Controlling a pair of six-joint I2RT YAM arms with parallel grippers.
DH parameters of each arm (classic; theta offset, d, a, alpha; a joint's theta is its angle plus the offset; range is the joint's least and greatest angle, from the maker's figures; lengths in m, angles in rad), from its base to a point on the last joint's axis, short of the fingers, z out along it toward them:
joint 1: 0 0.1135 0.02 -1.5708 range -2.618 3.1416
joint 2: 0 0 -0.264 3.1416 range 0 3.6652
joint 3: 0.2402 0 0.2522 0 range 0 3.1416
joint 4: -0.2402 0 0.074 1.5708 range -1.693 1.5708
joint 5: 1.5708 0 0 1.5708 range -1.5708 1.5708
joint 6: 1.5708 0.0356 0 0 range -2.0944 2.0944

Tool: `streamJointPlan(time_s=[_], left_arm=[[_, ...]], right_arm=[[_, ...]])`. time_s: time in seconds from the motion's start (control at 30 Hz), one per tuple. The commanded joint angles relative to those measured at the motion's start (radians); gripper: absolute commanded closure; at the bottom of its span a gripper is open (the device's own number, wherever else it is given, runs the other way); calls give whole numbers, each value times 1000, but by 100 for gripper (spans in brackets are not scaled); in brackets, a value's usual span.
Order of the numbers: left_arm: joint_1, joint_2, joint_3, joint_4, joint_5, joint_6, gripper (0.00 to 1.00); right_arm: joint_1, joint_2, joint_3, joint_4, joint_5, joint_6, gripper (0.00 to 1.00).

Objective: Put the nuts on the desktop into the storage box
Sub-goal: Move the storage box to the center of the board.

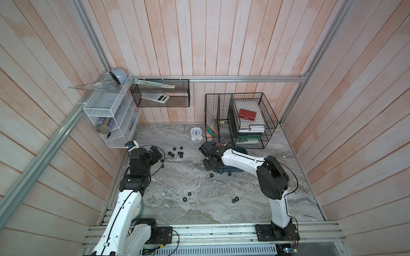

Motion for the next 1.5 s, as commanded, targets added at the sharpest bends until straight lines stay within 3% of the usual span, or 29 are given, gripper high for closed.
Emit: streamJointPlan(time_s=[0.0, 0.33, 0.57, 0.97, 1.3, 1.47], left_arm=[[-3, 1, 3, 11, 6, 9, 0], [-5, 37, 2, 63, 77, -24, 0], [-6, 39, 3, 57, 93, -28, 0], [-10, 33, -7, 46, 98, -52, 0], [-13, 48, 6, 23, 96, -58, 0], [-32, 108, 53, -44, 60, -47, 0]], right_arm=[[-45, -38, -87, -71, 29, -2, 96], [-146, -136, -209, 6, 11, -112, 96], [-138, -91, -148, 34, -55, -139, 96], [-92, -23, -60, 22, -55, -112, 90], [-97, -79, -63, 10, -19, -105, 55], [-106, -172, -90, 11, 3, -101, 24]])
